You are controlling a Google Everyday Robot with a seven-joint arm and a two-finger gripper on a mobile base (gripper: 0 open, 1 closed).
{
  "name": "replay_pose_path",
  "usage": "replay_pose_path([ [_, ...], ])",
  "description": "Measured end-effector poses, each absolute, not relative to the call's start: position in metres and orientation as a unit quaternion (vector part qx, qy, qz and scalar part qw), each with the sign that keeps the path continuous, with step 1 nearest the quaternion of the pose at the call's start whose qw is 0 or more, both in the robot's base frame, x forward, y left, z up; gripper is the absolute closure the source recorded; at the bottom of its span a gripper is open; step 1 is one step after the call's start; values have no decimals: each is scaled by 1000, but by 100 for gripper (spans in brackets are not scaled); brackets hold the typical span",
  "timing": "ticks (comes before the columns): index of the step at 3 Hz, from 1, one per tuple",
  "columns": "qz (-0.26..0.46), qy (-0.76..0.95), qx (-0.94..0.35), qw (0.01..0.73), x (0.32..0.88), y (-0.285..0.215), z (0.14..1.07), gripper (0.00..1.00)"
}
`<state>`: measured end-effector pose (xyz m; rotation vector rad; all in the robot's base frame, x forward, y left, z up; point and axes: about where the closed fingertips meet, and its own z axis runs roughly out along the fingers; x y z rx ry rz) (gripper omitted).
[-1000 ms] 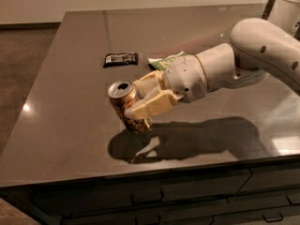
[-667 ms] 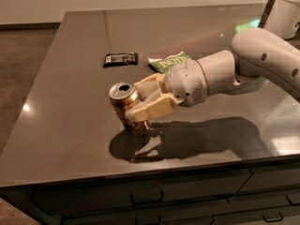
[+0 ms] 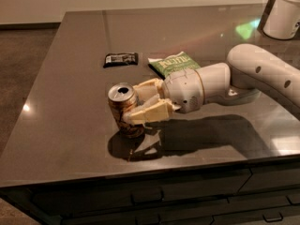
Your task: Place orange can upright
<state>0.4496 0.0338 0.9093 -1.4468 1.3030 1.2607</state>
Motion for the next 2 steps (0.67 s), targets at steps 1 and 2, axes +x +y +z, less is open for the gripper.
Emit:
replay_pose_path([
  [1,517,499,-560,412,450,36,907,84],
  [2,533,489,-549,419,451,37,903,60],
])
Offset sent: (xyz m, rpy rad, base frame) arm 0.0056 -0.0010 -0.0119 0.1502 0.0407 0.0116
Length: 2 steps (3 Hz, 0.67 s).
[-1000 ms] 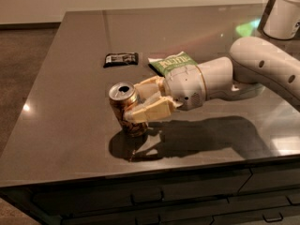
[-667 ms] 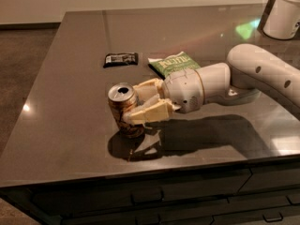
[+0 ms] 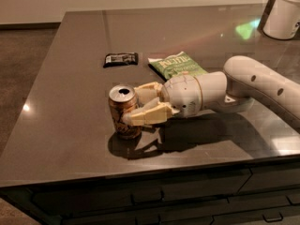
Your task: Place orange can upright
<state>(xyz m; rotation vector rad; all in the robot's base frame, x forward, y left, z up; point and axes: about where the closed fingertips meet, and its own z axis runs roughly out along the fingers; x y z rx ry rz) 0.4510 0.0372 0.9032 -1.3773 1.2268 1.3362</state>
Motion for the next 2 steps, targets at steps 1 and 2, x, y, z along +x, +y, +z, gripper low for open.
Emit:
replay_pose_path([
  [1,539,484,-545,423,453,37,899,37],
  [2,539,481,-545,426,454,36,895,14],
])
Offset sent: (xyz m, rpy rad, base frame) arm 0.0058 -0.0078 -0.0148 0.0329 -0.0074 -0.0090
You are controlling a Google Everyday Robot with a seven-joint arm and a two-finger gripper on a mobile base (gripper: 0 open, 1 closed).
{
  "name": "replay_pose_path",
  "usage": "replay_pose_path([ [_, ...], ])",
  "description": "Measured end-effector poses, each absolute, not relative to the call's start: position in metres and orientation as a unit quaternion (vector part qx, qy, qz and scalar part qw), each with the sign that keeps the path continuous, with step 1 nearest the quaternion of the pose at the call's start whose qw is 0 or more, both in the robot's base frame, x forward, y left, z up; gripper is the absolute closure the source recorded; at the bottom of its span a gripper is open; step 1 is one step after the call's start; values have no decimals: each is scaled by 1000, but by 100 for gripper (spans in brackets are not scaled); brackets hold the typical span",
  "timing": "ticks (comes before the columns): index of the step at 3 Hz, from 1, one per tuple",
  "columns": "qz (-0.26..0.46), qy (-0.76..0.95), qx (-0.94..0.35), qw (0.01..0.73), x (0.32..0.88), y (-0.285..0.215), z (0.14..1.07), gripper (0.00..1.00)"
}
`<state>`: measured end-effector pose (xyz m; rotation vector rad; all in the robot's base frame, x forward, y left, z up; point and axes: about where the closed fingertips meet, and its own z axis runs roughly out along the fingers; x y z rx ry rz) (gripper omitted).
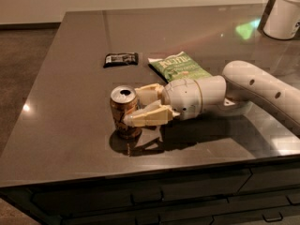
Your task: Place orange can upright
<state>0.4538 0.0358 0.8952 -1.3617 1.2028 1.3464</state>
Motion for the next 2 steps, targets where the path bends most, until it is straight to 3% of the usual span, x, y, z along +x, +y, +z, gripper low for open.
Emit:
replay_pose_path([
  [1,539,480,-546,425,453,38,896,0],
  [2,539,480,-546,425,453,38,896,0],
])
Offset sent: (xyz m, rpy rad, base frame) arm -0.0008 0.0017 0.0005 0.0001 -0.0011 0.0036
